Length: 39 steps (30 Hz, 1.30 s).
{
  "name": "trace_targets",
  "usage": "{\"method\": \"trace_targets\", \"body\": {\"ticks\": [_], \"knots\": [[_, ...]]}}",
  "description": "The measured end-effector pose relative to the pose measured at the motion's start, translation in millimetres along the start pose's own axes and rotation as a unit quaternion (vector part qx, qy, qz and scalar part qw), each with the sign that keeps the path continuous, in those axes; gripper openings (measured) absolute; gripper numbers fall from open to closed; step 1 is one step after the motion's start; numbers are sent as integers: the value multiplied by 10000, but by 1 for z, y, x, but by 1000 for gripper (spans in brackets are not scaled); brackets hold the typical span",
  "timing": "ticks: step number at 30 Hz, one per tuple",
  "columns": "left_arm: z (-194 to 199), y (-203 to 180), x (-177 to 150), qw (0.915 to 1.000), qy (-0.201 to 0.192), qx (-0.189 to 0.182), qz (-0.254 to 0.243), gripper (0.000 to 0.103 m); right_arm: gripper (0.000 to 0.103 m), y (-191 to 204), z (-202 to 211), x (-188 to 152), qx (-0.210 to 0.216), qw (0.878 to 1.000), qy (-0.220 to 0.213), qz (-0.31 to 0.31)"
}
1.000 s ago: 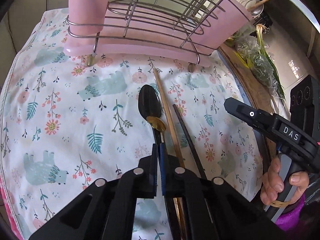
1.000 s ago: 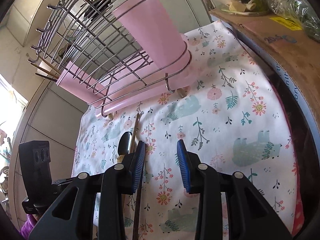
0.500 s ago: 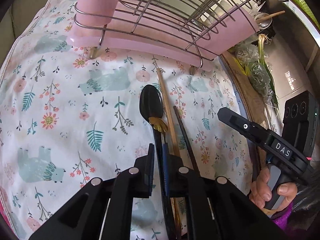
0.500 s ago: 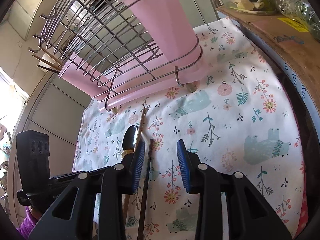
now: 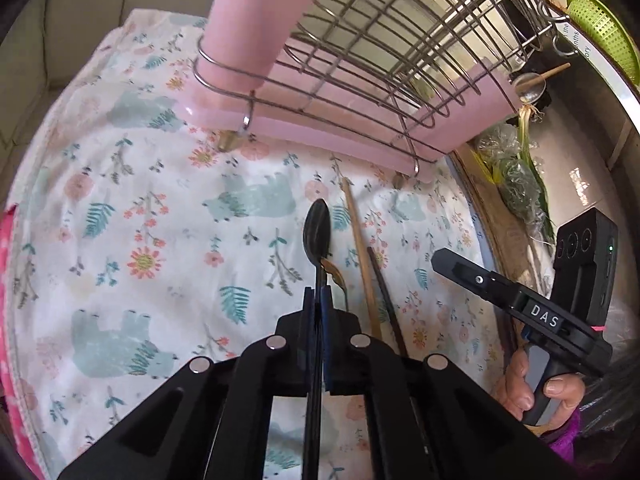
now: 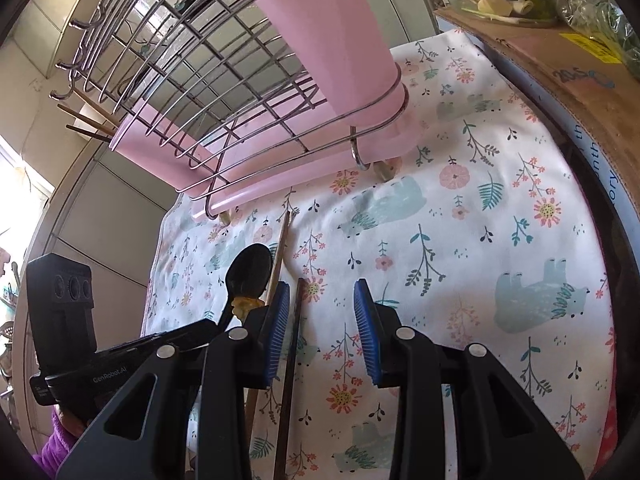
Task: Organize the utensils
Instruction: 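Grasp the black spoon with the left tool while the right tool grasps a wooden chopstick, then lift the black spoon and chopstick up over the pink cup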
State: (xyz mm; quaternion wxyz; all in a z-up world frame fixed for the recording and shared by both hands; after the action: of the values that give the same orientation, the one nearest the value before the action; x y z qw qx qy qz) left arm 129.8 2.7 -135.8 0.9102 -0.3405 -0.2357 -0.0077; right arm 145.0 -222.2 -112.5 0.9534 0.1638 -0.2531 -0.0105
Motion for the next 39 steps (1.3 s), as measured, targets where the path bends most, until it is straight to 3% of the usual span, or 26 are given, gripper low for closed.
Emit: {"method": "trace_targets", "body": {"ticks": [2, 4, 10, 13, 17, 23, 29, 35, 39], "knots": [[10, 4, 2, 9992, -119, 326, -178, 0, 34, 5, -3, 1, 63, 10000, 53, 52], [14, 8, 3, 9990, -77, 387, -223, 0, 34, 11, -6, 2, 191, 9997, 151, 90], [4, 16, 6, 9979, 426, 401, -278, 4, 34, 36, -26, 13, 371, 9977, 491, 284], [-7, 11, 9, 9945, 670, 527, -606, 11, 34, 44, -40, 17, 218, 9968, 665, 388], [-28, 2, 9, 9864, 1103, 651, -1027, 11, 34, 51, -56, 19, 77, 9951, 845, 507], [-44, -2, 8, 9751, 1467, 782, -1465, 9, 12, 55, -69, 22, -53, 9934, 986, 588], [-20, -7, 13, 9815, 1046, 673, -1457, 8, 1, 58, -66, 23, 18, 9944, 857, 620], [11, -17, 17, 9859, 499, 613, -1473, 8, 1, 54, -38, 27, 172, 9975, 501, 476], [24, -15, 14, 9869, 405, 694, -1398, 8, 1, 55, -38, 27, 215, 9966, 712, 344]]}}
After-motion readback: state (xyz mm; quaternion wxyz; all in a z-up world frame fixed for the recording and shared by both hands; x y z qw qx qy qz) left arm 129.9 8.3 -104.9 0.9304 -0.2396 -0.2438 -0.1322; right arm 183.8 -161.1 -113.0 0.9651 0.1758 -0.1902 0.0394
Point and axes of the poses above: each gripper's, at about its wrist camera, not at the fingertips, and z roughly against the way its jaws point, y to its left, x to its top, the point moved 6 cm from there along -z, roughly the way its jaws point, and after that the axes turned 13 degrees about -x, right-handed, at the moved point
